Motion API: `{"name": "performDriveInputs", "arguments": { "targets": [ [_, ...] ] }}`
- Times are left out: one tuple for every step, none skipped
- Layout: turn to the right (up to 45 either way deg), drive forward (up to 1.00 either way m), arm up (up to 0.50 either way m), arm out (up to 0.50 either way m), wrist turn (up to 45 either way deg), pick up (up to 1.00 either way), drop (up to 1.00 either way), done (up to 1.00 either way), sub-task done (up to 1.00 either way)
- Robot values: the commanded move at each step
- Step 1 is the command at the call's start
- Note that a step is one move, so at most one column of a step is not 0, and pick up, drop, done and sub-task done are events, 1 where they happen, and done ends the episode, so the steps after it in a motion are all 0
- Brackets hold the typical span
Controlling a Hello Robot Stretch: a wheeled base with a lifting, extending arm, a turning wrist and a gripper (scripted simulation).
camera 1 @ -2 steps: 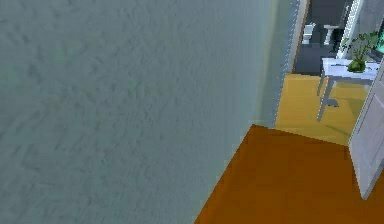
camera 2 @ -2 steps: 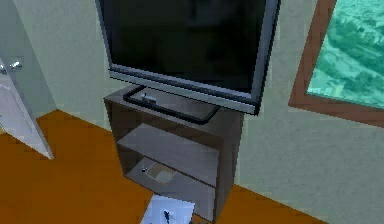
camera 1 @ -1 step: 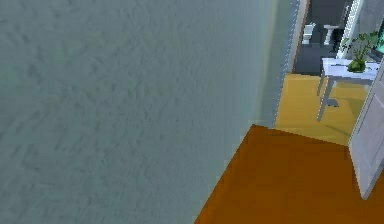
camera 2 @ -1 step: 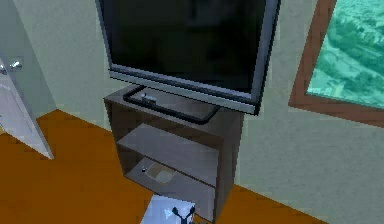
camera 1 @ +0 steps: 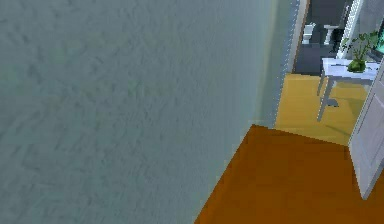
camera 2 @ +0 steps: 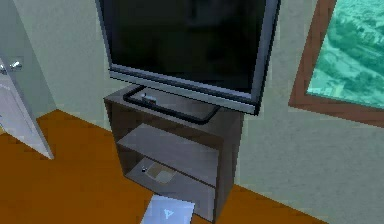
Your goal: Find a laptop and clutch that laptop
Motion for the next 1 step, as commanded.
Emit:
{"name": "performDriveInputs", "arguments": {
  "targets": [
    [0.0, 0.00, 0.00, 0.00, 0.0, 1.00, 0.00, 0.00, 0.00]
  ]
}}
